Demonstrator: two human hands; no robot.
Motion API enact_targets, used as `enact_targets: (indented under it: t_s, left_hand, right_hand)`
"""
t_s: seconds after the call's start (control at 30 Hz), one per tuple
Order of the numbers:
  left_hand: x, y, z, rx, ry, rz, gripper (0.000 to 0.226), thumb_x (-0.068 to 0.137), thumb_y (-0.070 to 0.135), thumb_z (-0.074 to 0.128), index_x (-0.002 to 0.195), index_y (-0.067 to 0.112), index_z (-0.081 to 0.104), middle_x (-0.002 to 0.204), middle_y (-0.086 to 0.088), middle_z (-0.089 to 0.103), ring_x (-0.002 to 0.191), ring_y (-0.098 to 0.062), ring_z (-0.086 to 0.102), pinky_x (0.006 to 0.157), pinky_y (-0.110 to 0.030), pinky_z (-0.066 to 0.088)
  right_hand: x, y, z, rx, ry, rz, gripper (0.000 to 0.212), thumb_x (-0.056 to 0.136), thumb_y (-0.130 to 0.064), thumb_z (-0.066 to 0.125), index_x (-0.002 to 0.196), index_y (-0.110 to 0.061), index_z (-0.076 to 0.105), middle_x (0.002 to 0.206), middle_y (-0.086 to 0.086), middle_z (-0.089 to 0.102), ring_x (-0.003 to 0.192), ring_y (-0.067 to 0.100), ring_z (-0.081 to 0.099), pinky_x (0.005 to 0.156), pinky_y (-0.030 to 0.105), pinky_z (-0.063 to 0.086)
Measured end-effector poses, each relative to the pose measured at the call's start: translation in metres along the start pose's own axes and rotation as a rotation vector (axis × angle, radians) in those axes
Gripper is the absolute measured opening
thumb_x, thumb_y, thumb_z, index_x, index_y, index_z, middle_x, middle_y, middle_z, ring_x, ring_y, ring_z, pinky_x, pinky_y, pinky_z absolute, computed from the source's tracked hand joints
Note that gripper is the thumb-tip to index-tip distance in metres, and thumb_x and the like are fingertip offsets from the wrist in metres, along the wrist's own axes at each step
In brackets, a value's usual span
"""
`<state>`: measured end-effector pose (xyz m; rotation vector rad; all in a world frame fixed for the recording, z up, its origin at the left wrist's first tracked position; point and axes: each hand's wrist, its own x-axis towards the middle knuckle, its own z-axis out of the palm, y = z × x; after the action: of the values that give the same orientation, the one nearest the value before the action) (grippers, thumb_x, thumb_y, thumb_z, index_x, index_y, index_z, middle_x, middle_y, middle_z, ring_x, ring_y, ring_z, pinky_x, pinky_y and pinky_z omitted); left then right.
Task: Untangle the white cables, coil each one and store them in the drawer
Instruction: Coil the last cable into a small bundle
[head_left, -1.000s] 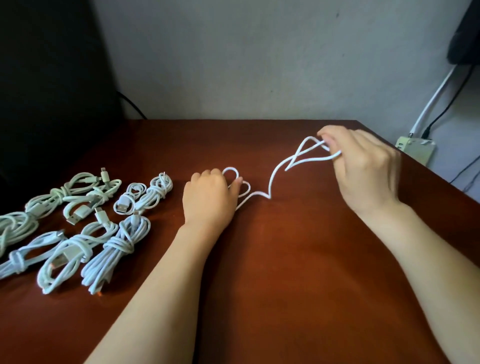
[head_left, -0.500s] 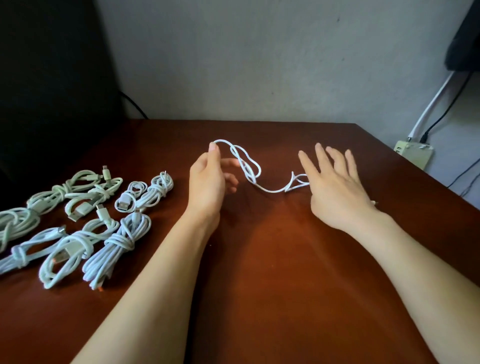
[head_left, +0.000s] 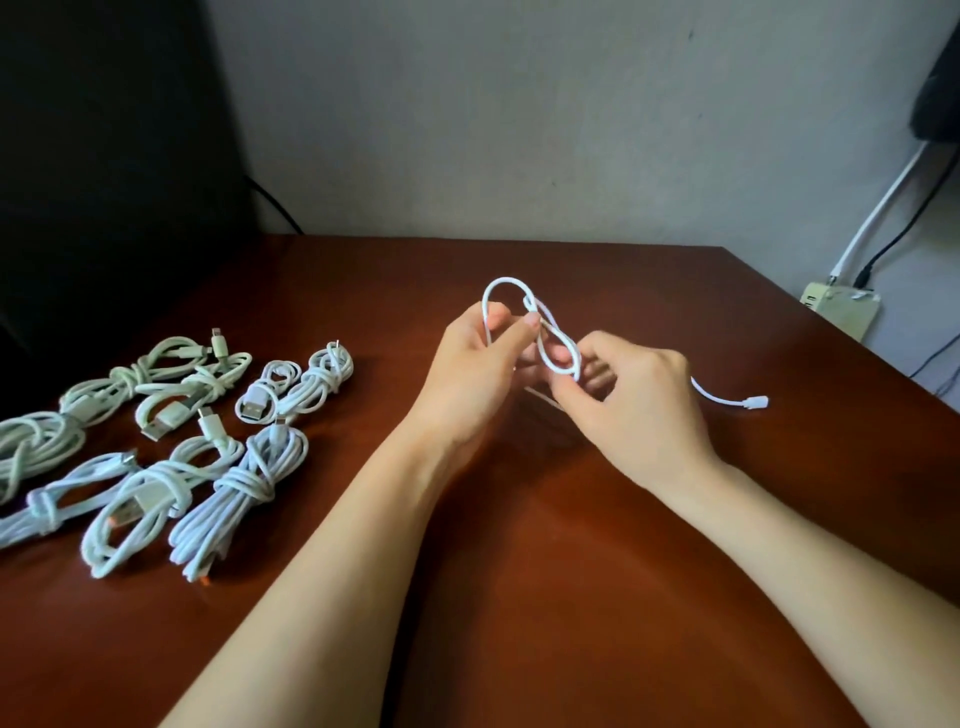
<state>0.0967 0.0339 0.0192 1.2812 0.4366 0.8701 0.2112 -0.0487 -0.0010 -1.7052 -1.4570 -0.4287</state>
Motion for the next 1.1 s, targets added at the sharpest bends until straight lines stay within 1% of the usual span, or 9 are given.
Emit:
enact_targets:
  t_s: [0.07, 0.2, 0.3, 0.4, 0.53, 0.7, 0.83, 0.97, 1.1]
  left_hand:
    - [0.003, 0.000, -0.002, -0.108, 0.020, -0.005, 0.022, 0.099, 0.003, 0.045, 0.078, 0.009, 0.042, 0.074, -0.008, 0.064, 0.069, -0.017, 0.069, 0.066, -0.026, 0.055]
    - [0.010, -0.004, -0.009, -0.294, 0.106, -0.040, 0.031, 0.098, -0.003, 0.042, 0.073, 0.014, 0.038, 0.065, -0.005, 0.052, 0.060, -0.013, 0.062, 0.063, -0.028, 0.055]
    - [0.012, -0.006, -0.009, -0.305, 0.133, -0.080, 0.031, 0.098, -0.006, 0.035, 0.077, 0.017, 0.035, 0.068, -0.004, 0.041, 0.049, -0.009, 0.046, 0.053, -0.021, 0.047]
    - [0.012, -0.008, -0.008, -0.176, 0.160, -0.128, 0.031, 0.093, -0.010, 0.029, 0.081, 0.018, 0.036, 0.067, -0.001, 0.034, 0.046, -0.009, 0.031, 0.051, -0.022, 0.029]
    - [0.009, -0.014, -0.004, 0.062, 0.157, -0.202, 0.029, 0.090, -0.010, 0.029, 0.092, 0.015, 0.045, 0.061, -0.001, 0.028, 0.044, -0.010, 0.024, 0.051, -0.027, 0.018]
    - [0.008, -0.009, -0.010, 0.125, -0.012, -0.205, 0.021, 0.099, 0.021, 0.044, 0.079, 0.017, 0.040, 0.061, 0.001, 0.032, 0.045, -0.009, 0.022, 0.047, -0.024, 0.018]
    - [0.007, -0.004, -0.016, 0.094, -0.170, -0.195, 0.018, 0.091, 0.028, 0.058, 0.097, 0.013, 0.051, 0.061, 0.002, 0.025, 0.049, -0.010, 0.017, 0.049, -0.025, 0.014]
    - [0.004, -0.005, -0.015, 0.289, -0.162, -0.141, 0.014, 0.092, 0.017, 0.061, 0.091, 0.009, 0.072, 0.046, 0.011, 0.032, 0.041, -0.005, 0.024, 0.043, -0.018, 0.021]
    - [0.006, -0.008, -0.015, 0.291, -0.108, -0.151, 0.031, 0.099, 0.016, 0.048, 0.073, 0.017, 0.064, 0.051, 0.005, 0.027, 0.046, -0.010, 0.020, 0.048, -0.025, 0.016]
  right_hand:
    - [0.001, 0.003, 0.001, 0.042, 0.061, -0.017, 0.024, 0.085, -0.034, 0.064, 0.069, -0.016, 0.063, 0.056, -0.012, 0.055, 0.052, 0.008, 0.057, 0.052, 0.019, 0.044]
    - [0.005, 0.007, 0.000, 0.072, 0.182, -0.030, 0.024, 0.090, -0.028, 0.063, 0.073, -0.012, 0.070, 0.059, -0.004, 0.062, 0.055, 0.013, 0.058, 0.055, 0.027, 0.043]
    - [0.008, 0.007, -0.005, 0.147, 0.260, 0.032, 0.023, 0.091, -0.026, 0.061, 0.078, -0.012, 0.072, 0.065, -0.007, 0.064, 0.058, 0.012, 0.056, 0.056, 0.025, 0.040]
    - [0.010, 0.007, -0.010, 0.294, 0.293, 0.138, 0.021, 0.094, -0.025, 0.058, 0.079, -0.017, 0.071, 0.069, -0.015, 0.065, 0.054, 0.007, 0.052, 0.053, 0.019, 0.034]
    - [0.009, 0.005, -0.013, 0.346, 0.284, 0.091, 0.021, 0.096, -0.015, 0.054, 0.085, -0.008, 0.070, 0.076, -0.015, 0.065, 0.058, -0.009, 0.052, 0.057, 0.005, 0.031]
    - [0.012, 0.004, -0.017, 0.390, 0.295, 0.041, 0.016, 0.096, -0.021, 0.052, 0.084, -0.020, 0.062, 0.070, -0.015, 0.066, 0.071, 0.001, 0.066, 0.067, 0.015, 0.045]
    - [0.013, 0.008, -0.021, 0.341, 0.354, 0.000, 0.016, 0.094, -0.025, 0.056, 0.081, -0.020, 0.065, 0.058, -0.010, 0.061, 0.058, 0.011, 0.062, 0.061, 0.030, 0.048]
    - [0.014, 0.012, -0.025, 0.200, 0.423, -0.099, 0.020, 0.093, -0.017, 0.061, 0.083, -0.005, 0.073, 0.053, -0.006, 0.052, 0.053, 0.011, 0.053, 0.054, 0.022, 0.041]
    - [0.014, 0.012, -0.025, 0.123, 0.450, -0.203, 0.017, 0.091, -0.011, 0.062, 0.085, -0.002, 0.074, 0.052, -0.006, 0.047, 0.055, 0.010, 0.048, 0.056, 0.013, 0.036]
